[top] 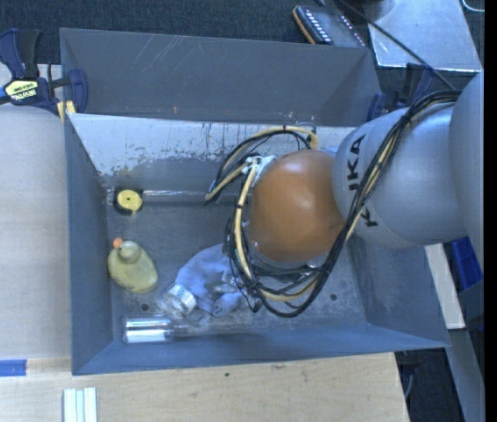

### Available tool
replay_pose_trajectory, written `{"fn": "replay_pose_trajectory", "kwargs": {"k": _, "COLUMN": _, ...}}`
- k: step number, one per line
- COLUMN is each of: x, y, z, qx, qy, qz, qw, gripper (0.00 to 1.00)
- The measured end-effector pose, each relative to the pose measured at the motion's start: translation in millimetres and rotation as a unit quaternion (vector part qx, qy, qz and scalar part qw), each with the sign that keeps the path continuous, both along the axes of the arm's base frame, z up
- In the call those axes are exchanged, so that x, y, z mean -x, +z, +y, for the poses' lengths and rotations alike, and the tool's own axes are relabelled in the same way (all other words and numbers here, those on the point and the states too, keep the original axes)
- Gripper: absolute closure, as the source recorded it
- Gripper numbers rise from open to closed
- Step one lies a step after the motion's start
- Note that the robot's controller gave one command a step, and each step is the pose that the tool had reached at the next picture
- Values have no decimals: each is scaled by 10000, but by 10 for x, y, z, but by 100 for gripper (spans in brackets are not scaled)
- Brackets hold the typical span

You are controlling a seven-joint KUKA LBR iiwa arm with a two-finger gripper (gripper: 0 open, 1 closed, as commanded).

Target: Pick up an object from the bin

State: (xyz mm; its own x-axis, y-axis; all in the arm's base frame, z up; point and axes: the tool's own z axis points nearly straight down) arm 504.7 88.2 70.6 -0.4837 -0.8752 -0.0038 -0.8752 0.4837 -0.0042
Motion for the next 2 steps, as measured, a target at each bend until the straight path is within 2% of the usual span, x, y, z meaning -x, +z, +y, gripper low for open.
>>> {"fn": "replay_pose_trajectory", "kwargs": {"k": 2, "x": 0, "y": 124, "z": 3, "qx": -8, "qy": -7, "qz": -10, "qw": 10000, "gripper": 100}}
